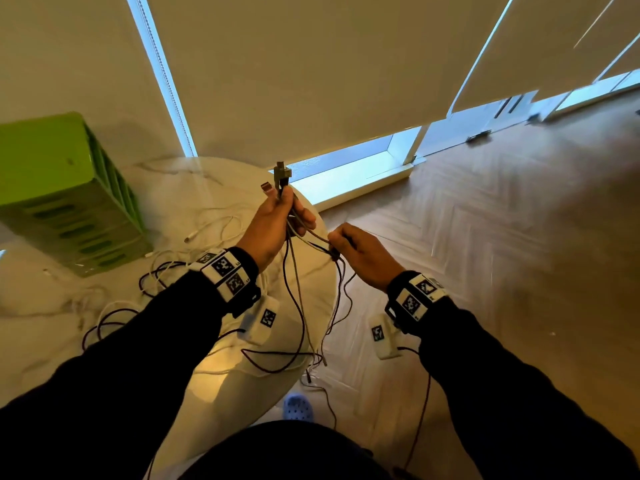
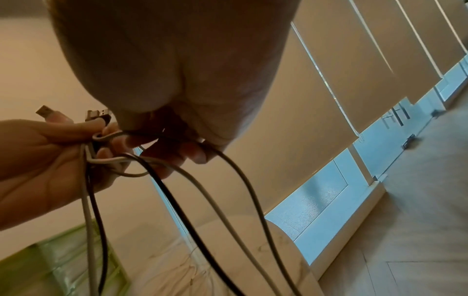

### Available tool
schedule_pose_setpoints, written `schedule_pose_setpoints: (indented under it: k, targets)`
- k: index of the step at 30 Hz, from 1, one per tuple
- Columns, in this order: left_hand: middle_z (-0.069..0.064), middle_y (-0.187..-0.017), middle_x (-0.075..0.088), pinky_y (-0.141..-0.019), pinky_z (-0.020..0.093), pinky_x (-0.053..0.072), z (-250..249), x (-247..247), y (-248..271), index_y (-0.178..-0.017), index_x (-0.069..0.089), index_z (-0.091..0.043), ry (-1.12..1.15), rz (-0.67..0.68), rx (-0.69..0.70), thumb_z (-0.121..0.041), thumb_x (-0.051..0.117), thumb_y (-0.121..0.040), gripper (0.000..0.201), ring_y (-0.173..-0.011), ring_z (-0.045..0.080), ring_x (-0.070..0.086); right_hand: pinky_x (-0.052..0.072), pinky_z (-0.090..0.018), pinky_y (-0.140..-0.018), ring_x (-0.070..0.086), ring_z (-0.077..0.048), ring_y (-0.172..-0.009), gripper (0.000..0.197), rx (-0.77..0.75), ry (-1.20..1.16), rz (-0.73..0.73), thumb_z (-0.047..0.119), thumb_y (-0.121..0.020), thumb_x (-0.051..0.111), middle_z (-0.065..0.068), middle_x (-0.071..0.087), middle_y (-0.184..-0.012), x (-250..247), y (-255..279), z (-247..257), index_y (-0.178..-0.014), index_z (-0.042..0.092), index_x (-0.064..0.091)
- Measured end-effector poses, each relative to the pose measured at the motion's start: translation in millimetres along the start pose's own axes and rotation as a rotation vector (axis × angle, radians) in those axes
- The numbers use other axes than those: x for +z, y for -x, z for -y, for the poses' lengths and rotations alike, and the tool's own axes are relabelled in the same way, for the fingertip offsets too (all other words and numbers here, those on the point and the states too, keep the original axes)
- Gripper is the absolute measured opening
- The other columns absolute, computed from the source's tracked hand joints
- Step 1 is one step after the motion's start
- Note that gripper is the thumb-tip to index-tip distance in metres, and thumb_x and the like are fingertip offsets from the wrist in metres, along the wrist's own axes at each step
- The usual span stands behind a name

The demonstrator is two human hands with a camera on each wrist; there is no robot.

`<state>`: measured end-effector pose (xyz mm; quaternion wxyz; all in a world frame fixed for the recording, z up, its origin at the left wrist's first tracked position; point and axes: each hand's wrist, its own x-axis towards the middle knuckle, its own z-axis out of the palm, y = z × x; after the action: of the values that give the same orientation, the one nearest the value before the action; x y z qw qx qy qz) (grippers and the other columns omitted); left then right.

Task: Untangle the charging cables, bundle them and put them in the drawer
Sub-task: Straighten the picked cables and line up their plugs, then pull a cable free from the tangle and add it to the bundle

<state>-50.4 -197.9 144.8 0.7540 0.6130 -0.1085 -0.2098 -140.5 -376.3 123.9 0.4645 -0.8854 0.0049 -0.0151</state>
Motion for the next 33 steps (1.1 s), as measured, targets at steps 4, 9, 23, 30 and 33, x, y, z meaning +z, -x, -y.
schedule_pose_setpoints:
  k: [4, 9, 23, 30, 33]
  targets:
    - [-0.002, -0.065, 0.058, -0.061, 0.029, 0.044, 4.1, -0.1, -7.7, -0.079, 0.049, -0.016, -0.017, -0.130, -0.005, -0.038, 0.034, -0.109, 0.040, -0.062, 0.017, 0.056, 0.054, -0.025, -0.079, 0.069, -0.009, -0.089, 0.029, 0.090, -0.138, -0.127, 0.033, -0.109, 0.036, 0.000, 0.071, -0.092, -4.3, 2.9, -3.9, -0.093, 0.017, 0.055]
    - [-0.010, -0.055, 0.027, -0.053, 0.023, 0.022, 0.4, -2.8, -9.6, -0.079, 0.037, -0.019, 0.206, -0.086, -0.091, -0.035, 0.033, -0.110, 0.034, -0.052, 0.009, 0.022, 0.051, -0.039, -0.098, 0.062, -0.021, -0.112, 0.041, 0.444, 0.115, -0.033, 0.028, -0.093, 0.069, -0.007, 0.066, -0.120, -34.1, 16.1, -36.2, -0.124, 0.013, 0.048]
    - [-0.004, -0.061, 0.026, -0.056, 0.027, 0.038, -55.4, 13.8, 17.3, -0.082, 0.040, -0.018, 0.004, 0.324, -0.079, -0.040, 0.034, -0.108, 0.035, -0.052, 0.015, 0.034, 0.043, -0.025, -0.091, 0.067, -0.004, -0.086, 0.028, 0.311, -0.017, 0.755, 0.034, -0.095, 0.067, 0.007, 0.075, -0.079, 37.3, -5.1, 12.5, -0.077, 0.013, 0.074]
    - [-0.003, -0.065, 0.016, -0.051, 0.024, 0.024, -82.3, -12.6, 6.9, -0.077, 0.045, -0.020, 0.241, 0.203, -0.039, -0.042, 0.034, -0.108, 0.039, -0.052, 0.010, 0.016, 0.052, -0.030, -0.070, 0.067, -0.021, -0.074, 0.025, 0.486, 0.087, 0.750, 0.029, -0.090, 0.074, -0.004, 0.067, -0.077, 7.6, 3.2, -22.0, -0.095, 0.008, 0.060]
    - [-0.001, -0.067, 0.013, -0.054, 0.026, 0.018, -78.6, 4.0, 9.6, -0.079, 0.042, -0.020, 0.266, 0.228, -0.045, -0.039, 0.032, -0.109, 0.037, -0.058, 0.014, 0.009, 0.049, -0.033, -0.096, 0.055, -0.014, -0.116, 0.081, 0.377, 0.018, 0.611, 0.033, -0.078, 0.085, 0.005, 0.053, -0.130, 8.4, -4.6, 4.3, -0.145, 0.026, 0.039]
